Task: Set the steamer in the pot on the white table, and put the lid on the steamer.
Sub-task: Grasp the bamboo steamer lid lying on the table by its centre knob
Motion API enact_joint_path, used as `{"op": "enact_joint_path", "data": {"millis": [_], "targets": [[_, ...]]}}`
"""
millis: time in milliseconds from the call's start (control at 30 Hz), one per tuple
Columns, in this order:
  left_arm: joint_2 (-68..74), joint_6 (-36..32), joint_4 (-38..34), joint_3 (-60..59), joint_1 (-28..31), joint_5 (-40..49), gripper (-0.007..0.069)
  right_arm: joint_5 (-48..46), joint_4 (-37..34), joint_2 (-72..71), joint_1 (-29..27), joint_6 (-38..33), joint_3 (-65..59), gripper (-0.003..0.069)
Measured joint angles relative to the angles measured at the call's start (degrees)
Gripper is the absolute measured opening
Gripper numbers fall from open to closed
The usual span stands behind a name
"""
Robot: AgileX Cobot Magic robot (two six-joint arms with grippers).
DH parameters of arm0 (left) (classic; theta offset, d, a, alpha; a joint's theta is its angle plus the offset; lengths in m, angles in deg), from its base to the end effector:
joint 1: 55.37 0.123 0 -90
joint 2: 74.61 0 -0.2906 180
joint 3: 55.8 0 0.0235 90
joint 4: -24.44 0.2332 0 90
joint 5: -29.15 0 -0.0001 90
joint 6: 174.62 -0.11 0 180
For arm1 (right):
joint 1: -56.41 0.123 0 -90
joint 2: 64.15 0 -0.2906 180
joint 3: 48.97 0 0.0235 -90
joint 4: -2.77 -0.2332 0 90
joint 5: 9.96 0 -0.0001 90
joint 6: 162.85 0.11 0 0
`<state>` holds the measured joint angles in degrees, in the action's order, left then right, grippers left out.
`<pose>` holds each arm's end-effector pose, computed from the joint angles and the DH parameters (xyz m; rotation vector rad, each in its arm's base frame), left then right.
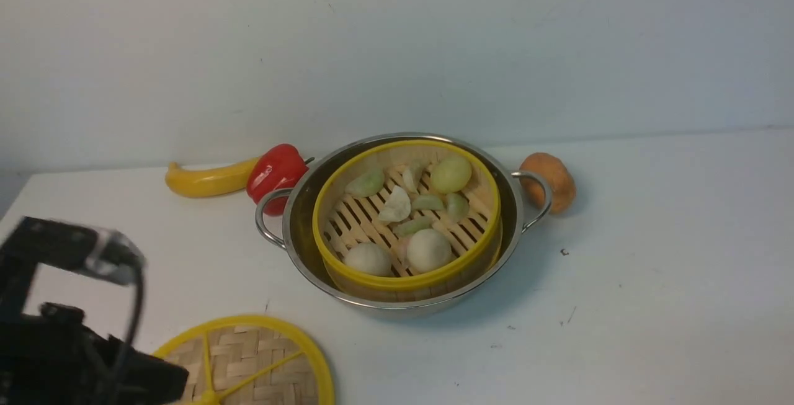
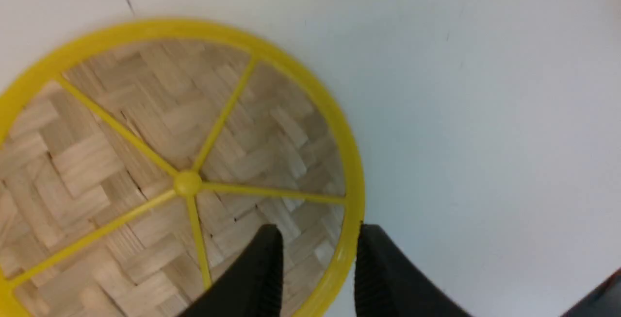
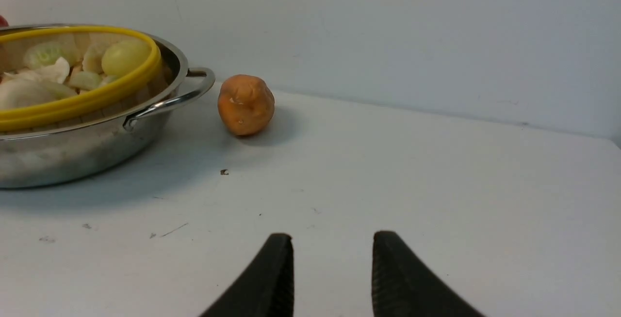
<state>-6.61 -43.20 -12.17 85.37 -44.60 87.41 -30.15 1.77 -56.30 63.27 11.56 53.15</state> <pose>0.1624 -0.0259 0.2588 0.4980 2.5404 -0.5115 0.0483 0.0065 0.1732 -0.1896 1.8390 0.0325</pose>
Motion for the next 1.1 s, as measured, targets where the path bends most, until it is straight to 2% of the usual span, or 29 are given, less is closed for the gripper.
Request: {"op": "enact_joint_path", "data": {"millis": [167, 267, 333, 433, 500, 667, 1100], "targets": [[2.4, 7.0, 5.8, 0.2, -15.3, -8.1, 0.0209, 0.0, 0.0, 0.0, 0.0, -0.1, 0.0, 0.0249], [3.3, 12.5, 8.0, 0.4, -19.2, -8.9, 0.0209, 0.0, 0.0, 0.0, 0.0, -0.1, 0.0, 0.0249], [4.0, 15.9, 9.9, 0.4, -19.6, -9.1, 0.0209, 0.0, 0.0, 0.0, 0.0, -0.1, 0.0, 0.0249], [6.7, 28.9, 18.4, 0.5, -18.4, -12.4, 0.0217, 0.0, 0.0, 0.0, 0.0, -0.1, 0.0, 0.0249], [8.1, 31.4, 21.0, 0.5, -17.8, -14.0, 0.0221, 0.0, 0.0, 0.0, 0.0, -0.1, 0.0, 0.0249], [15.0, 31.8, 23.0, 1.3, -17.8, -18.0, 0.0228, 0.0, 0.0, 0.0, 0.0, -0.1, 0.0, 0.0249], [28.3, 31.2, 23.5, 3.5, -17.8, -18.4, 0.0230, 0.0, 0.0, -0.1, 0.0, -0.1, 0.0, 0.0249]]}}
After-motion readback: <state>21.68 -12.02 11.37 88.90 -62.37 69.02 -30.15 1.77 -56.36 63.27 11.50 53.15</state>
